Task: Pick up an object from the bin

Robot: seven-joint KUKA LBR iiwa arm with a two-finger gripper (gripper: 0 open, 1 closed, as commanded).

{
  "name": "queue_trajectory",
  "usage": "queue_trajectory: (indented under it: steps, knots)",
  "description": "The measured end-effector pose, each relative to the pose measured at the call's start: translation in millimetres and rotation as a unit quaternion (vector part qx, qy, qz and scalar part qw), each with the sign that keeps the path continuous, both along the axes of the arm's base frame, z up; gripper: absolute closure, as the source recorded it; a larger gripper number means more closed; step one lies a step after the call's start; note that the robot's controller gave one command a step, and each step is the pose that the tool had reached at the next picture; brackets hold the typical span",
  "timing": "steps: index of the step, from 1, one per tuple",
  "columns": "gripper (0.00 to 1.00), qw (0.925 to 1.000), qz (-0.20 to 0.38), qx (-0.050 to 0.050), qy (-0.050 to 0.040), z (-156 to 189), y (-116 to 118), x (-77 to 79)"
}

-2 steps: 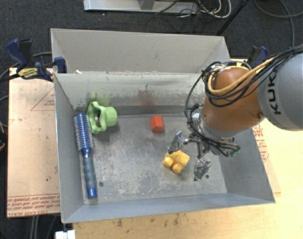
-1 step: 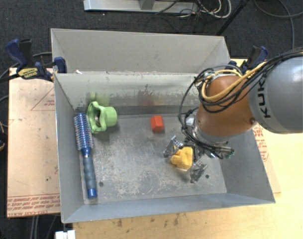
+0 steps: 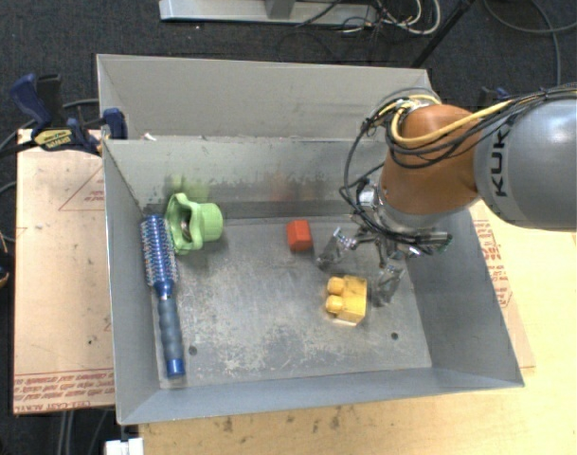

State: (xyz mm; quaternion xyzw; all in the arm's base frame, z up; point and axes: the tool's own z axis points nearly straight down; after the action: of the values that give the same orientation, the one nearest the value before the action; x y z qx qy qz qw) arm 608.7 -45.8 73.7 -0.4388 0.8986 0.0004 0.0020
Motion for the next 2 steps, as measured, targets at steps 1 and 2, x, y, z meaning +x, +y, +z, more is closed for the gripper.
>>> queue_trajectory:
  steps: [1,2]
  knots:
    - [0.0,0.9967,0.081,0.0,0.0012,6.9,9.4,-41.5]
    - [1.0,0.9968,0.08,0.001,0.0002,7.6,9.6,-40.6]
